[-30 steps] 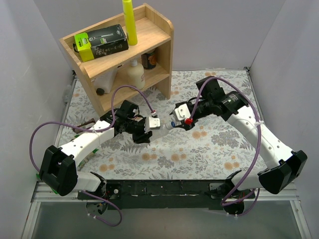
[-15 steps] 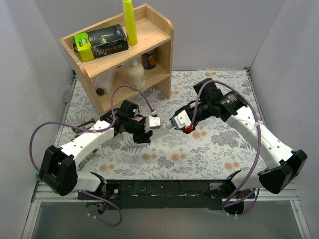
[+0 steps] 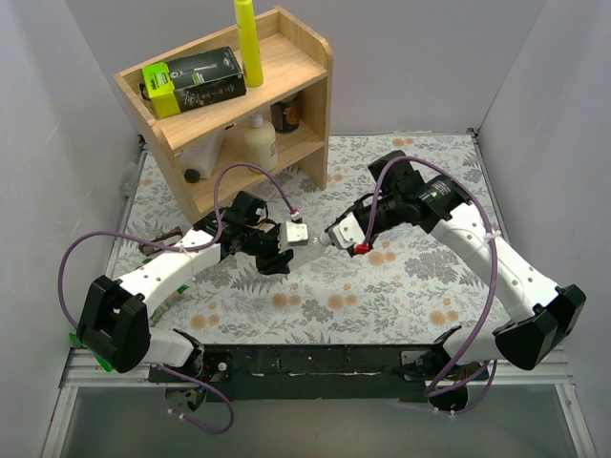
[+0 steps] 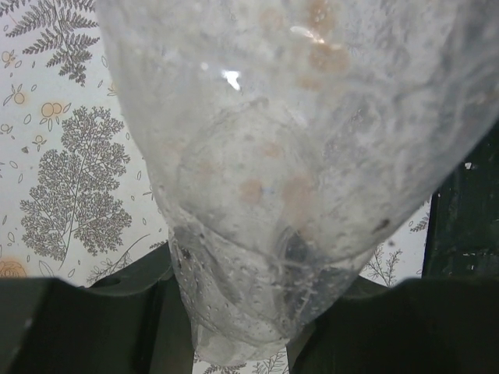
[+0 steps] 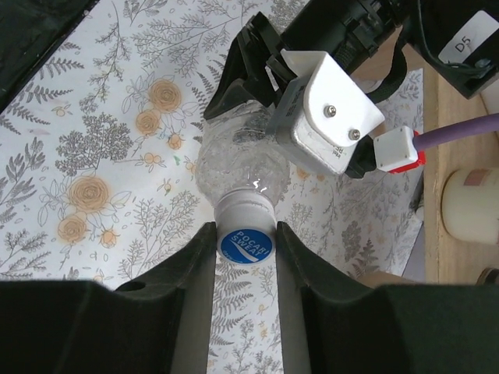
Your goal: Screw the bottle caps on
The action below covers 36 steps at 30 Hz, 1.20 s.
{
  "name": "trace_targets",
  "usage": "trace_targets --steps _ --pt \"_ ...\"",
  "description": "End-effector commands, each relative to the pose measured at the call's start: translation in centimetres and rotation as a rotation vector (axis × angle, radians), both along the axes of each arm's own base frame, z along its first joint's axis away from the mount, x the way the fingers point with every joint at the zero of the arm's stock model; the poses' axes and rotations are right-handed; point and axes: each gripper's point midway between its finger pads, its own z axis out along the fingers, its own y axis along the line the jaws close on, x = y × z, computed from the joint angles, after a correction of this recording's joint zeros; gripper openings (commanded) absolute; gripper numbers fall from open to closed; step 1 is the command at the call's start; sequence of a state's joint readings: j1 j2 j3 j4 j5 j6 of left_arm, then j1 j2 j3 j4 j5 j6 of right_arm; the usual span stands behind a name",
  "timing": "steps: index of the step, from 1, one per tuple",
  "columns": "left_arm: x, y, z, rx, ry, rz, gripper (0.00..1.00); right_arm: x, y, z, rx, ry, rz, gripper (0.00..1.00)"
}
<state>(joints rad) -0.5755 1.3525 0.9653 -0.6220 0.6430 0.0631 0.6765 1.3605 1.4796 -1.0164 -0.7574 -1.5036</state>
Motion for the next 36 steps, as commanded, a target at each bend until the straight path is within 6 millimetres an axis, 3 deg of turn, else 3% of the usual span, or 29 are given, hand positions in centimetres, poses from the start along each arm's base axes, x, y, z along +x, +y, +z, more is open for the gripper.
trace_targets --steps 1,2,4,5,7,9,10,12,14,15,17,18,19,20,21,22,23,24,28,32,36 --pt "0.8 -1.6 2.7 -0.095 -0.048 -0.025 0.00 0.5 0.3 -0.1 -0.002 0.014 -0.041 0.13" --pt "1.0 -1.6 2.8 -0.097 -0.053 -0.015 0.00 0.8 0.6 -0.7 -0.023 0.058 -0.053 0.02" --pt "1.8 -2.0 3.4 -0.124 -0.061 0.037 0.00 0.8 1.1 -0.5 -0.044 0.202 -0.120 0.01" --pt "2.4 -1.9 3.2 -0.121 -0.067 0.081 0.00 0.8 1.3 0.8 -0.045 0.252 -0.139 0.01" --pt "3.7 -2.5 4.2 -0.169 -0.061 0.179 0.00 1.0 2.3 -0.1 -0.101 0.476 -0.228 0.01" --pt "5.7 -2.5 4.9 -0.195 -0.089 0.299 0.00 1.8 3.4 0.3 -0.130 0.601 -0.303 0.01" --pt "6.1 -2.5 4.7 -0.206 -0.048 0.370 0.00 2.2 3.6 0.5 -0.153 0.733 -0.423 0.01" --pt "8.0 -1.9 4.8 -0.210 -0.064 0.506 0.00 4.8 4.4 0.7 -0.127 0.870 -0.566 0.01" --pt "8.4 -1.7 4.3 -0.210 -0.034 0.567 0.00 4.9 4.8 2.0 -0.116 1.204 -0.678 0.01" --pt "8.0 -1.7 3.9 -0.203 -0.018 0.558 0.00 5.6 4.9 3.0 -0.069 1.212 -0.658 0.01" --pt "7.4 -1.8 3.8 -0.208 -0.002 0.538 0.00 6.0 4.7 5.3 0.005 1.089 -0.587 0.30" --pt "6.7 -2.0 3.6 -0.211 0.021 0.513 0.00 7.2 4.0 6.8 0.073 1.033 -0.569 0.54" --pt "6.2 -2.1 3.7 -0.219 0.031 0.496 0.00 7.7 3.7 7.5 0.126 0.990 -0.543 0.60" --pt "5.9 -2.1 4.1 -0.228 0.030 0.480 0.00 6.9 2.6 10.0 0.209 0.932 -0.528 0.64" --pt "5.2 -2.4 4.3 -0.243 0.049 0.446 0.00 7.4 1.5 6.2 0.198 0.992 -0.592 0.68" --pt "4.8 -2.5 4.5 -0.253 0.055 0.428 0.00 9.0 1.7 8.5 0.356 0.857 -0.548 0.76" --pt "4.5 -2.7 4.8 -0.263 0.063 0.414 0.00 7.8 0.5 10.4 0.436 0.794 -0.543 0.81" --pt "4.4 -2.8 5.1 -0.274 0.064 0.406 0.00 7.8 0.2 9.9 0.464 0.795 -0.558 0.85" --pt "3.6 -3.5 5.9 -0.302 0.090 0.343 0.00 6.6 0.4 8.1 0.418 0.906 -0.524 0.83" --pt "3.8 -3.8 6.0 -0.304 0.085 0.325 0.00 7.5 0.9 8.4 0.459 0.901 -0.524 0.82" --pt "4.1 -3.9 6.1 -0.305 0.077 0.325 0.00 8.7 1.3 7.4 0.443 0.936 -0.555 0.80"
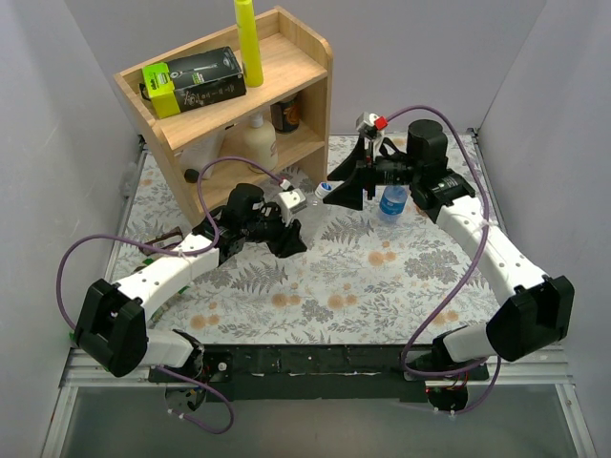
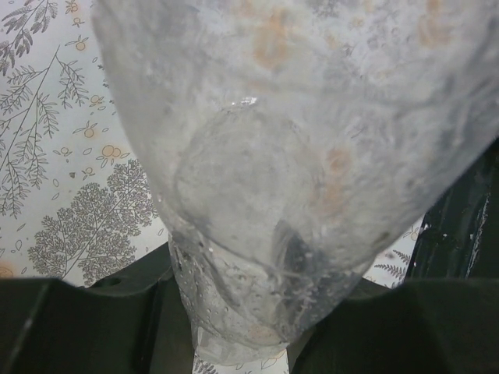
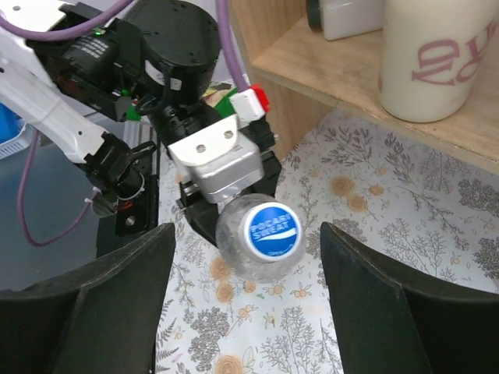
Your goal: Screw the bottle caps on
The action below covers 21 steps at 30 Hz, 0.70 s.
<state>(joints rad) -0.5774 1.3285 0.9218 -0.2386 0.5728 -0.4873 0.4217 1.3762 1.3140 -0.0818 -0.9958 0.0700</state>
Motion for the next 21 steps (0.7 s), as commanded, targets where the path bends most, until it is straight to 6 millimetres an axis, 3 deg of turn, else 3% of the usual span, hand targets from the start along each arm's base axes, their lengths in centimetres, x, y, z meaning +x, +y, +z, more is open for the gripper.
trace_targets --steps 1,5,8,11,12,13,14,15,16,17,19,21 --pt "0.4 -0.6 2.0 -0.045 -0.051 -0.031 0.00 1.4 0.8 0.3 0.034 0.000 -0.009 0.79" --pt "0.5 -0.7 2.0 -0.046 -0.054 -0.034 0.00 2.0 1.3 -0.8 0.039 0.037 -0.006 0.75" --pt "0.6 -0.7 1.9 -0.043 -0.054 -0.032 0.00 2.1 1.8 -1.3 0.046 0.052 0.022 0.63" --pt "0.8 -0.8 1.9 -0.042 -0.057 -0.024 0.00 1.7 2.5 -1.6 0.057 0.052 0.068 0.48" --pt "0.9 -0.8 1.8 -0.041 -0.054 -0.020 0.00 1.5 2.7 -1.7 0.057 0.050 0.087 0.35" --pt "1.2 -0.7 1.8 -0.037 -0.055 -0.004 0.06 1.5 2.8 -1.9 0.045 0.063 0.095 0.27" --pt "1.3 -0.6 1.7 -0.031 -0.050 0.009 0.28 1.6 2.9 -2.0 0.029 0.056 0.099 0.19" --pt "1.6 -0.5 1.5 -0.023 -0.035 0.033 0.44 2.3 2.9 -2.3 0.004 -0.003 0.088 0.11" --pt "2.6 0.1 1.5 -0.001 -0.050 0.100 0.97 3.1 2.7 -1.1 -0.018 -0.058 0.074 0.10" --pt "3.2 0.6 1.4 0.017 -0.046 0.155 0.98 2.8 2.0 -2.4 -0.085 -0.009 0.059 0.09" --pt "4.5 2.2 1.6 0.060 -0.073 0.272 0.98 4.0 0.7 -1.9 -0.152 -0.167 0.018 0.08" --pt "4.0 3.2 1.3 0.098 -0.088 0.280 0.98 4.1 -0.7 -3.1 -0.239 -0.195 -0.020 0.08"
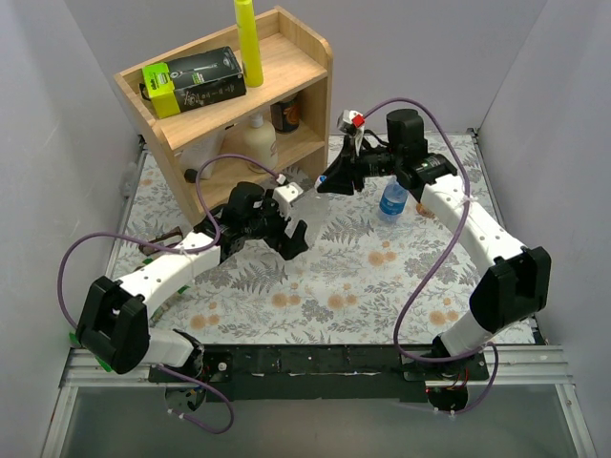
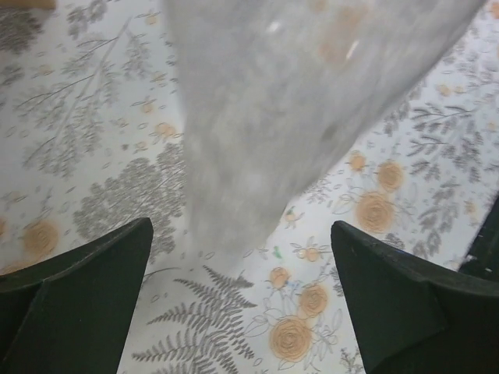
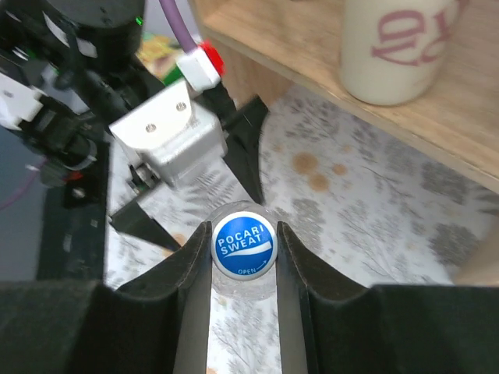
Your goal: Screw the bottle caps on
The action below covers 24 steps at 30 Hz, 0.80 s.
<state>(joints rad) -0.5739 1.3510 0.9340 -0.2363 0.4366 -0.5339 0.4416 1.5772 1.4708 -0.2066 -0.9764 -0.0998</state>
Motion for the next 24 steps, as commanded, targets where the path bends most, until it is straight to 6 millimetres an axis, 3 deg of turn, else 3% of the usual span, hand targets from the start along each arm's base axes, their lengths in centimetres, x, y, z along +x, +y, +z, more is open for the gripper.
trace_targets --steps 1,5,9,15,24 --pt "1.2 2.4 2.5 0.059 -0.106 0.116 0.98 0.2 -3.3 0.1 -0.179 -0.252 -0.036 0.08" --pt "-3.5 3.1 0.0 0.122 -0.065 -0.107 0.98 0.2 -5.2 -2.1 -0.276 -0.287 -0.064 0.08" --pt "-5.5 3.7 -1.7 0.107 -0.010 -0.111 0.98 0.4 -6.3 -4.7 -0.334 -0.279 -0.083 0.08" --pt "-5.8 4.5 -3.4 0.128 0.042 -0.077 0.98 -0.3 -6.5 -5.9 -0.277 -0.282 -0.044 0.11" --pt "-6.2 4.4 -4.0 0.128 0.082 -0.087 0.98 -1.0 -6.9 -7.6 -0.284 -0.284 -0.055 0.13"
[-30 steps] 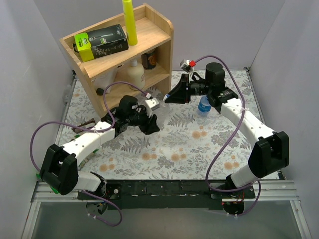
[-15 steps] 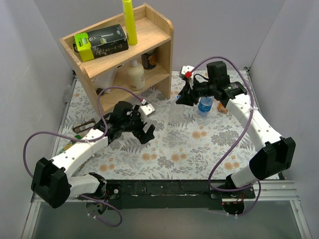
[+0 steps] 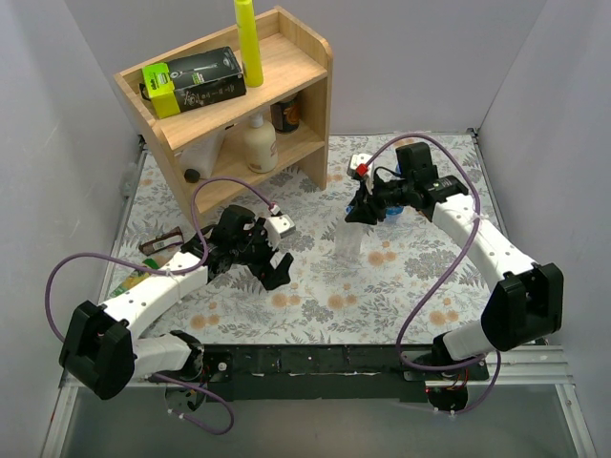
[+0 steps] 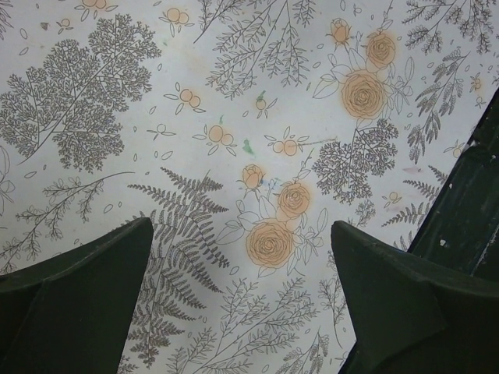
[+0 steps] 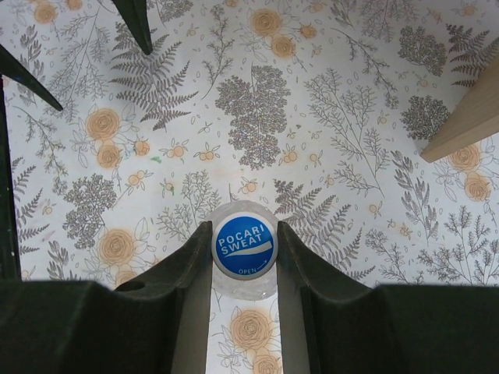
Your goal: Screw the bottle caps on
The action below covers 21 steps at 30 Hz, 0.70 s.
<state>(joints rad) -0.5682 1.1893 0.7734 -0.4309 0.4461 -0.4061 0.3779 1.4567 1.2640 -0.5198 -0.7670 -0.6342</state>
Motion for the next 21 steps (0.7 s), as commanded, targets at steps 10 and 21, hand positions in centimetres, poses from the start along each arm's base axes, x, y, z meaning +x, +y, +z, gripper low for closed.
trace_targets --steps 10,21 --pt "-0.6 -0.1 -0.3 -0.015 0.027 -0.023 0.98 -1.2 -0.7 0.9 0.015 -0.137 0.031 0.40" --pt "-0.6 -0.1 -0.4 -0.014 0.032 -0.027 0.98 -1.0 -0.8 0.6 0.008 -0.127 0.008 0.66"
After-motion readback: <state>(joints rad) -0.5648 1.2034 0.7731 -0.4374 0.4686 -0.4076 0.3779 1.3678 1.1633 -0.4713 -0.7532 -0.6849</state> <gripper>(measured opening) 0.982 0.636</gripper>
